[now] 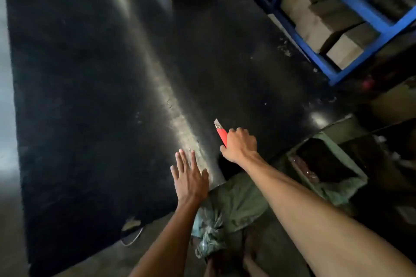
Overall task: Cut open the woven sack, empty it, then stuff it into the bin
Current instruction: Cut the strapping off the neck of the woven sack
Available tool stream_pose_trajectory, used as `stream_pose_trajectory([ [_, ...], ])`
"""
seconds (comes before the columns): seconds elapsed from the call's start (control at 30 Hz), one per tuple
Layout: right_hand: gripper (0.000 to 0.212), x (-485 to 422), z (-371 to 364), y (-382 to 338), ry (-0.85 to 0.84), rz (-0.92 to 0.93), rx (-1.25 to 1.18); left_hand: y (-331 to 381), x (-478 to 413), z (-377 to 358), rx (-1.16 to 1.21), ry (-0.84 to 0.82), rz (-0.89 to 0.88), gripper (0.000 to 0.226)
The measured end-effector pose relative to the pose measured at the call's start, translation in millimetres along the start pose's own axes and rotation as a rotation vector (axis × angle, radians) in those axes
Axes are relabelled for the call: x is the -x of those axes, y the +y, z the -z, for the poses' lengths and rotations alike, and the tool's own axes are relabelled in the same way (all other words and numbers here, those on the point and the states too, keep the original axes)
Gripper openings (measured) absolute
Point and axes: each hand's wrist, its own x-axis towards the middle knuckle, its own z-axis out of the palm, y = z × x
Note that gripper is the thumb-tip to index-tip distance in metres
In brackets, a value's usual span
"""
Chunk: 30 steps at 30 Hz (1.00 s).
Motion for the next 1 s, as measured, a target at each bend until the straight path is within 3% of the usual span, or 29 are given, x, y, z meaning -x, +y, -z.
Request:
stream_pose_trajectory([
  [0.4, 0.034, -28.5, -43.7, 0.4, 0.177, -0.045, -0.086, -1.3, -12.0, -68.1, -0.06, 0.348, 0.026, 0.075],
  [0.73, 0.035, -8.4, -48.0, 27.3, 0.17, -0.032, -0.164, -4.8, -13.6, -77.9, -0.082, 0.417, 0.032, 0.077],
  [1.0, 0.031, 66.7, -57.6, 66.1, 0.204, 0.067, -0.267, -4.8, -7.0, -77.2, -0.125, 0.438, 0.046, 0.075],
])
